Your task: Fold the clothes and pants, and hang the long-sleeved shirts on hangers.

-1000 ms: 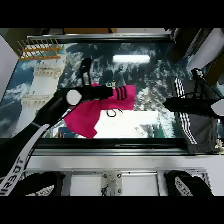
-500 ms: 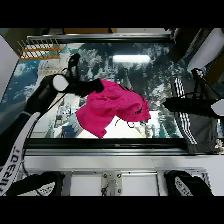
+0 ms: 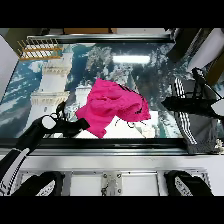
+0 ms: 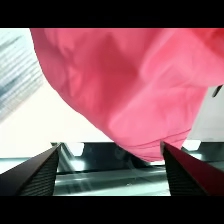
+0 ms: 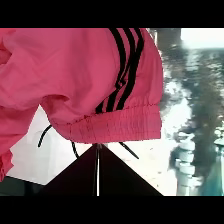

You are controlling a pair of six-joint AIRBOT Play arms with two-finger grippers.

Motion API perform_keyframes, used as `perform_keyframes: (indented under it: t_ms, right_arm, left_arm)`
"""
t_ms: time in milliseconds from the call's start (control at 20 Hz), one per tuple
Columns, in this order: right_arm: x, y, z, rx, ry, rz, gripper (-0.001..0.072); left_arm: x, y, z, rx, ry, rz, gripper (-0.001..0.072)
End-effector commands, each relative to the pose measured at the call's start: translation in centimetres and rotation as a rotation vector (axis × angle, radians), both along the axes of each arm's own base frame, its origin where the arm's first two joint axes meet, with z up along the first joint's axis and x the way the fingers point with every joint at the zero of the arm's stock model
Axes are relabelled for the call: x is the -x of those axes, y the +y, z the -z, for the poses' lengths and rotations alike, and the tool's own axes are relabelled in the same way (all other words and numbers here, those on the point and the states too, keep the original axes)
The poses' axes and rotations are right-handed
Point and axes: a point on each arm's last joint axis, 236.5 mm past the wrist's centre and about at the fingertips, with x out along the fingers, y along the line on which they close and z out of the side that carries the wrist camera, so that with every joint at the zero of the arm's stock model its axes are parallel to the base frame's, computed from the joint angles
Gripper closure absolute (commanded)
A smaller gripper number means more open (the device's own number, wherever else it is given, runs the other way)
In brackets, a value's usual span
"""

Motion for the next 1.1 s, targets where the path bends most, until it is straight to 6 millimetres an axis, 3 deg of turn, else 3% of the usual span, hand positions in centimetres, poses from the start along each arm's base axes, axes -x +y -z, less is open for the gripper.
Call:
perform_keyframes:
  t_ms: [0, 100, 150, 200, 250, 300, 350, 500, 650, 800, 1050]
  right_arm:
    - [0.0, 0.1, -0.1, -0.007, 0.0, -0.001, 0.068]
    - [0.0, 0.1, -0.1, -0.007, 0.0, -0.001, 0.0678]
    - [0.0, 0.1, 0.0, -0.006, 0.001, -0.001, 0.0677]
    - [0.0, 0.0, 0.0, -0.004, 0.004, 0.004, 0.0672]
    - [0.1, -0.6, 0.4, 0.008, 0.021, 0.027, 0.0597]
    - [0.1, -1.4, 1.2, 0.019, 0.059, 0.076, 0.0366]
    - [0.2, -2.9, 2.6, 0.049, 0.116, 0.136, 0.0278]
    - [0.5, -4.9, 7.6, 0.068, 0.27, 0.194, 0.0279]
    - [0.4, -4.6, 13.8, 0.021, 0.431, 0.209, 0.0276]
    - [-1.2, -1.7, 18.0, -0.102, 0.486, 0.163, 0.027]
    - [-2.5, 2.3, 20.9, -0.211, 0.494, 0.1, 0.027]
  left_arm:
    - [1.0, -2.4, 2.5, 0.019, 0.049, 0.011, 0.0032]
    - [0.0, -4.2, 2.8, 0.009, 0.056, 0.063, 0.0034]
    - [-0.6, -4.6, 2.8, 0.007, 0.059, 0.079, 0.0191]
    - [-1.4, -4.9, 2.6, 0.008, 0.056, 0.097, 0.049]
    - [-2.1, -4.8, 2.3, 0.0, 0.047, 0.113, 0.0668]
    - [-2.7, -4.2, 1.9, -0.012, 0.039, 0.122, 0.0702]
    - [-3.2, -3.5, 1.3, -0.025, 0.026, 0.139, 0.0702]
    - [-3.0, -1.7, -1.0, -0.048, -0.011, 0.191, 0.0702]
    - [-1.2, -0.9, -3.0, -0.07, -0.018, 0.259, 0.0702]
    - [0.4, -1.0, -4.4, -0.101, -0.033, 0.335, 0.0702]
    - [3.9, -2.9, -5.6, -0.106, -0.02, 0.475, 0.0702]
